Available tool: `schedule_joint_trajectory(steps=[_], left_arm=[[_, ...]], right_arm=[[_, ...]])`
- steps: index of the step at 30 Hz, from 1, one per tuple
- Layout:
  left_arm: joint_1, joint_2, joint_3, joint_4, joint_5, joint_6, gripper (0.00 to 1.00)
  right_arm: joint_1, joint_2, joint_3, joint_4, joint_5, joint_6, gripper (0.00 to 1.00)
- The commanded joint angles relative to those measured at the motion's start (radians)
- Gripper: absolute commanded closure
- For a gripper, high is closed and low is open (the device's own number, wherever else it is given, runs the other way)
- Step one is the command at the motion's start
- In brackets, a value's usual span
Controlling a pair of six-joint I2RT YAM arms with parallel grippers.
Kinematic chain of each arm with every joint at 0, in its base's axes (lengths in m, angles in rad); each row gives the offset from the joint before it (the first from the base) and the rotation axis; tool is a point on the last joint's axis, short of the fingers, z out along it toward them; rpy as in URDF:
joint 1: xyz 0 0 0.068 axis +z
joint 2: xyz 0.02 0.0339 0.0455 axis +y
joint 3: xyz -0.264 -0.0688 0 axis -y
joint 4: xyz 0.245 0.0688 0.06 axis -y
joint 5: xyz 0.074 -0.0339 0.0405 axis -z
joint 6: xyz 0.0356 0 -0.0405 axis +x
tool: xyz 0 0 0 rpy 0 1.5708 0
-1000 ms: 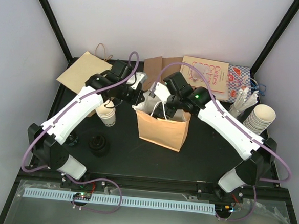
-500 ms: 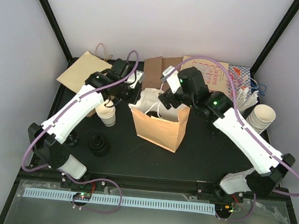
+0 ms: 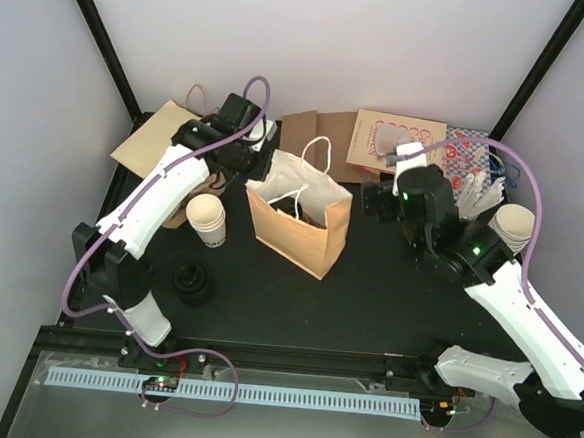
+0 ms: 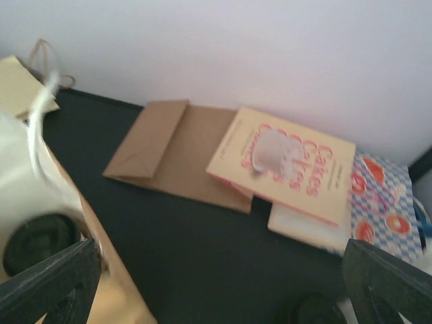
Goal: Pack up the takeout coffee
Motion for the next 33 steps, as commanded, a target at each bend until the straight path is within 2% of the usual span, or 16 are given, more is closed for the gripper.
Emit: schedule_joint_trajectory(steps=[1, 7, 9, 10, 13, 14, 18, 22, 25, 30, 33], left_arm=[[0.065, 0.063, 0.121, -0.019, -0.051, 0.024, 0.98], [0.161, 0.170, 0.227, -0.002, -0.040, 0.030, 0.98], [0.183, 0.208, 0.283, -0.026, -0.024, 0.027, 0.93], [0.191, 0.222, 0.308, -0.043, -0.015, 0.022, 0.85], [0.195, 0.213, 0.332, -0.074, 0.020, 0.013, 0.43], [0.195, 0.190, 0.324, -0.075, 0.033, 0.009, 0.34], [0.193, 0.059, 0.274, -0.094, 0.049, 0.008, 0.19], [0.192, -0.143, 0.133, -0.077, 0.062, 0.016, 0.14], [0.193, -0.297, -0.035, -0.041, 0.089, 0.003, 0.11], [0.189, -0.592, -0.408, 0.076, 0.196, -0.058, 0.08], [0.187, -0.746, -0.609, 0.183, 0.304, -0.105, 0.08]], right_arm=[[-0.001, -0.107, -0.107, -0.051, 0.081, 0.166, 0.00], [-0.001, -0.178, -0.198, -0.093, 0.035, 0.264, 0.00], [-0.001, -0.192, -0.222, -0.100, 0.022, 0.282, 0.00], [-0.001, -0.200, -0.234, -0.102, 0.018, 0.292, 0.00], [-0.001, -0.231, -0.273, -0.098, 0.001, 0.308, 0.00], [0.000, -0.241, -0.284, -0.098, -0.004, 0.312, 0.00], [-0.001, -0.286, -0.323, -0.109, -0.007, 0.331, 0.00], [0.000, -0.334, -0.346, -0.131, -0.012, 0.351, 0.00], [-0.001, -0.344, -0.338, -0.163, -0.033, 0.353, 0.00], [0.000, -0.283, -0.299, -0.382, 0.068, 0.557, 0.00], [-0.001, -0.216, -0.238, -0.496, 0.056, 0.626, 0.00]])
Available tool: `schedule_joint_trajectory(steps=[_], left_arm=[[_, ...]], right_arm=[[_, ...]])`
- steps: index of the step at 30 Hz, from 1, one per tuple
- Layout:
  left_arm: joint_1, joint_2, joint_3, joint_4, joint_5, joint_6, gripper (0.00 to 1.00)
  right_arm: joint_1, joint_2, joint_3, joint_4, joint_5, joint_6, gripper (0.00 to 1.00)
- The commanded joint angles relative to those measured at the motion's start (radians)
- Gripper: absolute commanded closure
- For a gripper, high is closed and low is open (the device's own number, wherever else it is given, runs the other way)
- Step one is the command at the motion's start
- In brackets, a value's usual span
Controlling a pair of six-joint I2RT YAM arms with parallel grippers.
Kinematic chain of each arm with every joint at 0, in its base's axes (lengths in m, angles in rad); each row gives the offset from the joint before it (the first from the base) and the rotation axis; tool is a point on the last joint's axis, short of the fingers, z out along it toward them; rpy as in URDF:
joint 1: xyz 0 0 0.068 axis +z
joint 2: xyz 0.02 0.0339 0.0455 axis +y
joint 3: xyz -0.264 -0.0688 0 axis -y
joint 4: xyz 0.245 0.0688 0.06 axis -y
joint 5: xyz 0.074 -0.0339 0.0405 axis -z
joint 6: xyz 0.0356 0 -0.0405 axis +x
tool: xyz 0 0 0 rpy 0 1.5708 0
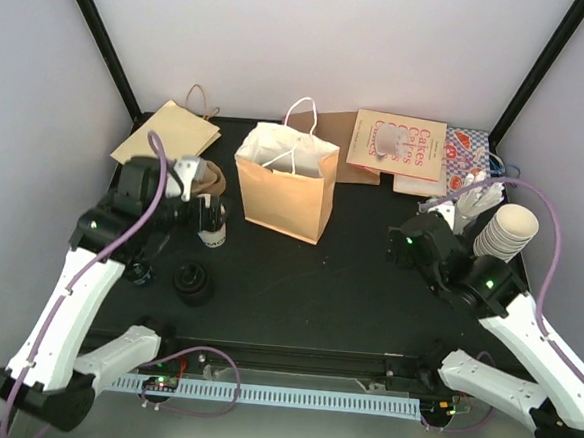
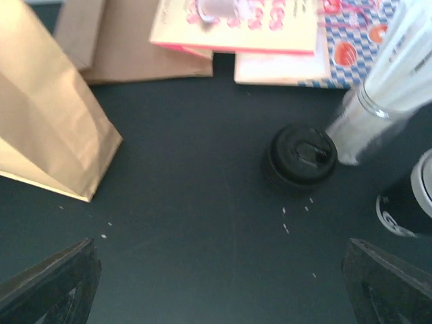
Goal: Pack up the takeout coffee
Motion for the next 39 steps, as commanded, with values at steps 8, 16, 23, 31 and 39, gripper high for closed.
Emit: schedule_joint_trajectory(steps=[8, 16, 23, 31, 39], left_arm=[[-0.008, -0.269, -0.417, 0.279, 0.191, -0.074, 0.08], [-0.008, -0.258, -0.484, 0.350, 0.202, -0.028, 0.08], [-0.008, -0.259, -0.524, 0.359, 0.198, 0.018, 0.08], [-0.010, -0.272, -0.541, 0.369, 0.220, 0.038, 0.08], [-0.010, -0.260, -0.545, 0.377, 0.240, 0.047, 0.07]], right_arm=[[-0.005, 0.108, 0.117, -0.187, 0.172, 0.064, 0.00], [-0.406, 0.197, 0.282, -0.169, 0.118, -0.023, 0.19], [-0.803, 0.345, 0.346, -0.094, -0.205, -0.067, 0.46], [-0.924, 0.477, 0.362, -0.073, -0.295, -0.077, 0.69], [-0.942, 0.574, 0.438, -0.126, -0.304, -0.087, 0.68]])
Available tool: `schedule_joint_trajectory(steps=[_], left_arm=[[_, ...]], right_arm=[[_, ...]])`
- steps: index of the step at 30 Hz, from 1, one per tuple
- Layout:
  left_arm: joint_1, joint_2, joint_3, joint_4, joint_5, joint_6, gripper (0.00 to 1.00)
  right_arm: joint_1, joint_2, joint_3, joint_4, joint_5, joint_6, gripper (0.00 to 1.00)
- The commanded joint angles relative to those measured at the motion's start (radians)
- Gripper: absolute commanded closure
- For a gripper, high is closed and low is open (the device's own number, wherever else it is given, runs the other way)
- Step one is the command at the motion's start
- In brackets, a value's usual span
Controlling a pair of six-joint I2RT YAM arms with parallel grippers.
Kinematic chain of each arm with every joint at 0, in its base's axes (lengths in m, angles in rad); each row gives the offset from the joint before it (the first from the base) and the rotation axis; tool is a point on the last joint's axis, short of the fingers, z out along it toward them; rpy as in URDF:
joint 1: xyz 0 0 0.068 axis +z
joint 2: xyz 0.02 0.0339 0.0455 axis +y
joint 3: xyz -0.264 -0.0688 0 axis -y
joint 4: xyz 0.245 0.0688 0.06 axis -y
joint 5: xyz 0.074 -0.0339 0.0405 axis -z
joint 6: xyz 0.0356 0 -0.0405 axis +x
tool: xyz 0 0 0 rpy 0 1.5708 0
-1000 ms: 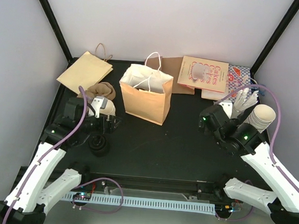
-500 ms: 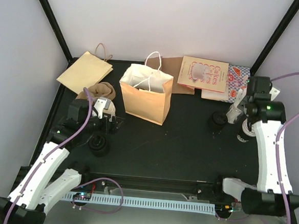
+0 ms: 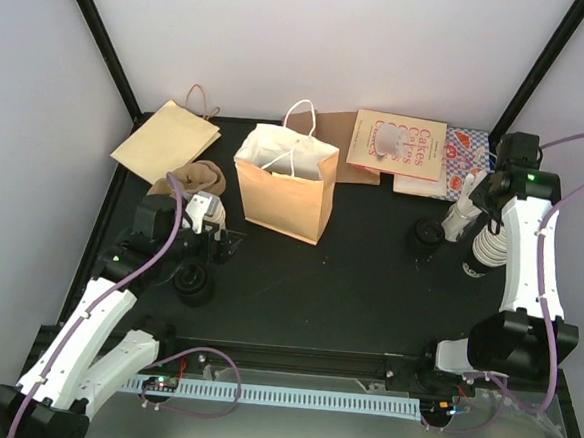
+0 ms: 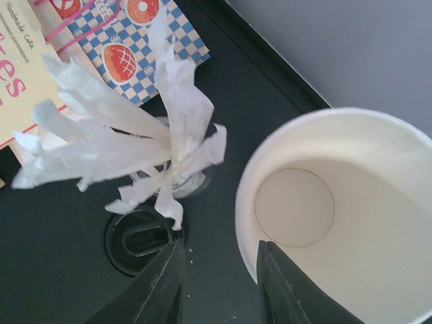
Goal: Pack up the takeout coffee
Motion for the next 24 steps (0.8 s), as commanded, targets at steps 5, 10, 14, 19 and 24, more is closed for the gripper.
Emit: schedule_joint_trajectory(steps=[5, 10, 14, 19, 24], left_arm=[[-0.006, -0.003, -0.002, 0.034, 0.043, 0.023, 0.07], [-0.006, -0.008, -0.003, 0.032, 0.045, 0.025, 0.07], [-0.006, -0.008, -0.003, 0.031, 0.049, 0.027, 0.07], [-0.006, -0.009, -0.003, 0.035, 0.055, 0.028, 0.06], [-0.006, -0.008, -0.003, 0.034, 0.055, 0.030, 0.06]], right_arm=[[-0.008, 0.063, 0.094, -0.056, -0.006, -0.018, 0.70], [-0.036, 0.096, 0.113, -0.072, 0.011, -0.016, 0.74], [-0.040, 0.098, 0.114, -0.077, 0.036, -0.009, 0.73], [-0.043, 0.081, 0.105, -0.067, 0.039, -0.013, 0.73], [-0.044, 0.098, 0.101, -0.065, 0.027, -0.013, 0.75]])
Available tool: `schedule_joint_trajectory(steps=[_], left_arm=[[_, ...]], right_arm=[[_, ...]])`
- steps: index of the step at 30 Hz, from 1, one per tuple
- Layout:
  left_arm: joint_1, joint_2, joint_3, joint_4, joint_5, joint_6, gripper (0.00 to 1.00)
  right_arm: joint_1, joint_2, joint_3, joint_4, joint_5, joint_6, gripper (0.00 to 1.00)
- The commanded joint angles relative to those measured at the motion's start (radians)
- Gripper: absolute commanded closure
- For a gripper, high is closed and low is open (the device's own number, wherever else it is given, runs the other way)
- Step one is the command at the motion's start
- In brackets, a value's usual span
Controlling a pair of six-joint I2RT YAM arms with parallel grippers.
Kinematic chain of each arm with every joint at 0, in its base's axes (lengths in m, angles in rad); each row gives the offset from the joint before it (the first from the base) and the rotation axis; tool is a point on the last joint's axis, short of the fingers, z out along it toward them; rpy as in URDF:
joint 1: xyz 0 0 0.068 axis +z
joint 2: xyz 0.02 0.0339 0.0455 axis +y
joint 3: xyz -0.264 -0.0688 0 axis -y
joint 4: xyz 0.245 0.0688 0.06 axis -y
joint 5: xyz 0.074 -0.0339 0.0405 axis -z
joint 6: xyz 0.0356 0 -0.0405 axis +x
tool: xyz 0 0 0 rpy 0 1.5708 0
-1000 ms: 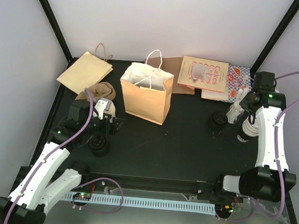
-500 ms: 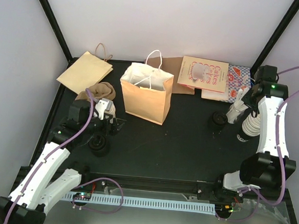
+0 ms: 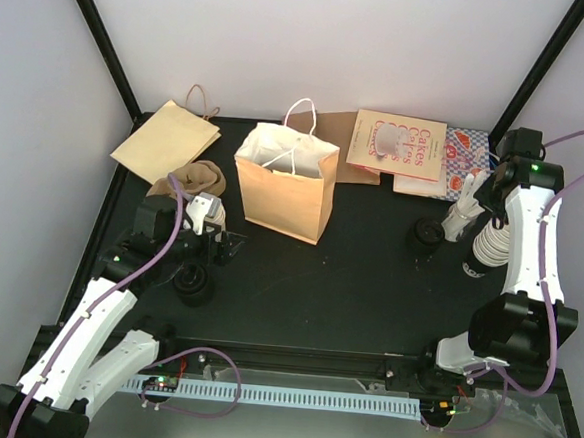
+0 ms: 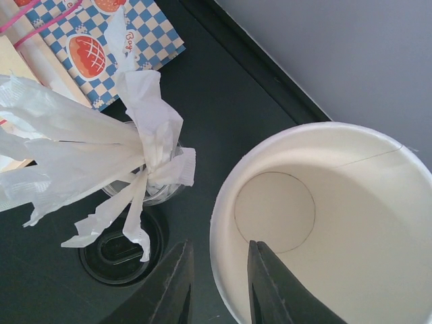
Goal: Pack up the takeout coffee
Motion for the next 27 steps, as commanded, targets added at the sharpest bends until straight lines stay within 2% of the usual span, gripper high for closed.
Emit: schedule_joint_trajectory(steps=[1, 5, 13, 16, 23, 24, 25, 27], left_arm=[[-0.006, -0.006, 0.005, 0.027, 0.023, 0.021, 0.06], [-0.006, -0.006, 0.004, 0.029, 0.023, 0.022, 0.06], [-0.006, -0.009, 0.005, 0.026, 0.017, 0.022, 0.06], [-0.006, -0.007, 0.005, 0.025, 0.017, 0.023, 0.06], [-0.006, -0.008, 0.005, 0.024, 0.015, 0.023, 0.06], [-0.006, -0.008, 0.004, 0.025, 0.014, 0.023, 0.06], [-0.006, -0.008, 0.005, 0.024, 0.015, 0.023, 0.06], [-0.006, -0.008, 0.004, 0.024, 0.014, 0.023, 0.06]], right_arm=[[-0.009, 0.000, 0.013, 0.000, 0.012, 0.000, 0.75], [-0.009, 0.004, 0.014, 0.001, 0.010, -0.001, 0.82], [-0.010, 0.012, -0.003, 0.010, 0.008, 0.002, 0.83], [-0.010, 0.012, -0.008, 0.013, 0.007, 0.002, 0.89], [-0.010, 0.027, -0.012, 0.015, -0.003, 0.001, 0.89], [-0.010, 0.029, -0.007, 0.012, -0.004, 0.003, 0.90], [-0.010, 0.027, -0.001, 0.007, 0.001, 0.002, 0.96], [-0.010, 0.012, 0.012, -0.003, 0.018, 0.007, 0.99]])
